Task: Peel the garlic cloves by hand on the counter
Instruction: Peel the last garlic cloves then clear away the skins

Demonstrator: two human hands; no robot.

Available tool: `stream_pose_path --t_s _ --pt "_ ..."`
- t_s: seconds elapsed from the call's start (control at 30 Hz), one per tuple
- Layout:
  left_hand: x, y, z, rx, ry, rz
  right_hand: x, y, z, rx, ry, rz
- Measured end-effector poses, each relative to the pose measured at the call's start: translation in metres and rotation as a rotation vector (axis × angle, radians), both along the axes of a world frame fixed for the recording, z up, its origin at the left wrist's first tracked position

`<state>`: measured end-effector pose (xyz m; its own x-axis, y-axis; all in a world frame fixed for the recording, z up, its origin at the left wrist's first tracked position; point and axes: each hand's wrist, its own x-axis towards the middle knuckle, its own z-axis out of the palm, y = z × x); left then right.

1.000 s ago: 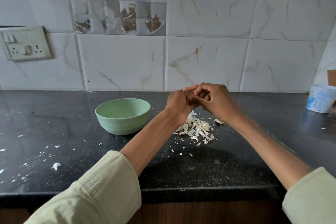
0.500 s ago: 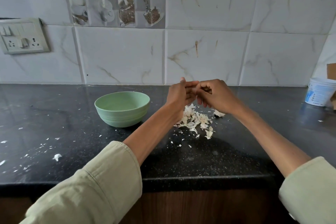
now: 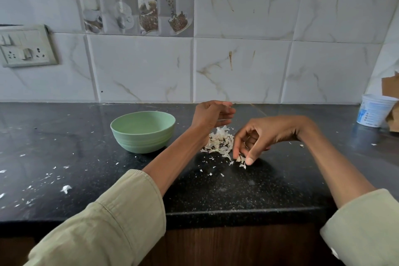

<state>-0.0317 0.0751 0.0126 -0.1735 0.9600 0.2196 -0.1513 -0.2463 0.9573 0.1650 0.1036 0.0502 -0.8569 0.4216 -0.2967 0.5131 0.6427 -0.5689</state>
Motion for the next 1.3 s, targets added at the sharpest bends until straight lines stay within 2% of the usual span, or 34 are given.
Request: stream_pose_path --t_s 0.5,0.57,0.77,0.87,1.0,1.3 --pt "0.0 -0.002 -0.002 0.039 0.181 0.006 -0.004 0.005 -0.007 0.041 0.051 -0.107" --pt "0.0 -0.002 0.0 0.041 0.172 0.019 -0.003 0.005 -0.006 0.026 0.166 -0.148" --pt "-0.01 -0.001 0.01 0.052 0.075 0.031 -0.005 0.013 -0.002 0.108 0.741 -0.347" --pt "-0.012 -0.002 0.011 0.09 0.089 -0.018 -0.005 0.017 -0.002 0.121 0.912 -0.444" --pt "-0.011 -0.003 0.01 0.142 0.11 -0.078 -0.006 0.02 -0.001 0.154 0.992 -0.469" --pt "-0.009 -0.002 0.01 0.146 0.126 -0.059 -0.007 0.017 -0.001 0.303 1.007 -0.446"
